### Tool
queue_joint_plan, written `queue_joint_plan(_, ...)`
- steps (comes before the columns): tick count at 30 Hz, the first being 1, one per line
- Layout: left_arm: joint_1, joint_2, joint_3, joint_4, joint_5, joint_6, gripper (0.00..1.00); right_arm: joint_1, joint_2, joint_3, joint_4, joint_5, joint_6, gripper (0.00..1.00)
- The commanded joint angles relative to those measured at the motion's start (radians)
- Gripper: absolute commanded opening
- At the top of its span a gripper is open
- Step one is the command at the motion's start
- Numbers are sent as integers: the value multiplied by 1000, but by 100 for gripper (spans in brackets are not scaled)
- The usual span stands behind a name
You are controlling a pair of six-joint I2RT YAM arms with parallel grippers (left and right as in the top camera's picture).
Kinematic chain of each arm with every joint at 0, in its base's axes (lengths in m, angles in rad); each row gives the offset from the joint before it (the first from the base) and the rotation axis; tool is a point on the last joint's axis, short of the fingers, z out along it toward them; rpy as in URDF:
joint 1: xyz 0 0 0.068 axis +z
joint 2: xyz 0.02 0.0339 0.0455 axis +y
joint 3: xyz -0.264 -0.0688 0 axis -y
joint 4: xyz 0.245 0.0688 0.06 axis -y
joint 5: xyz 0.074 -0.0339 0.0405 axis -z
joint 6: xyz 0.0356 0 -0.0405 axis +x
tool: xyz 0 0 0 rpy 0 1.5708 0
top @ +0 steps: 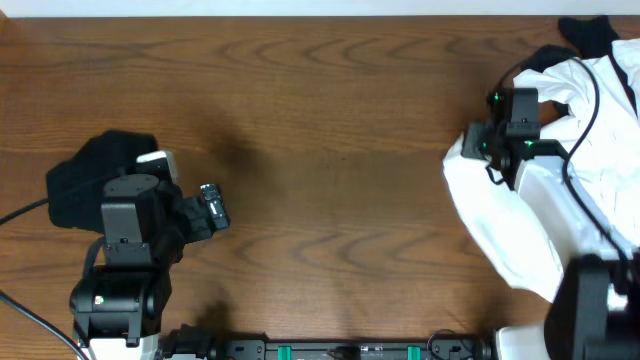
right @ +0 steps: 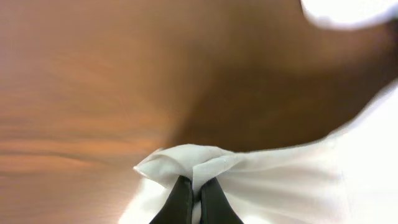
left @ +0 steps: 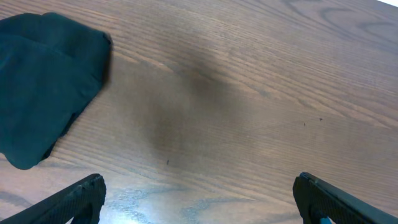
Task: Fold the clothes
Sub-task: 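Reach the right gripper to the white T-shirt and grasp it, then reach the left gripper across and grasp the T-shirt's near edge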
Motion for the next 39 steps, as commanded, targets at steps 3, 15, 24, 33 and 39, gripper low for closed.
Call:
queue_joint_plan(3,5,-5,25,0,3,-2,98,142,-99,55,129,-46,-5,1)
queue_joint_plan(15,5,-5,25,0,4,-3,98,283,15,55,436,-9,128,96)
queue_joint_plan(24,5,-5,25,0,11,-14,98,161,-82,55,104,56,82,99)
queue_joint_plan(33,-19,54,24,1,217,-40,98,8,-209,55,-302,56,83,99)
queue_joint_plan(39,-162,187,24,7,234,-109,98,-31,-209,54,-486,58,83,99)
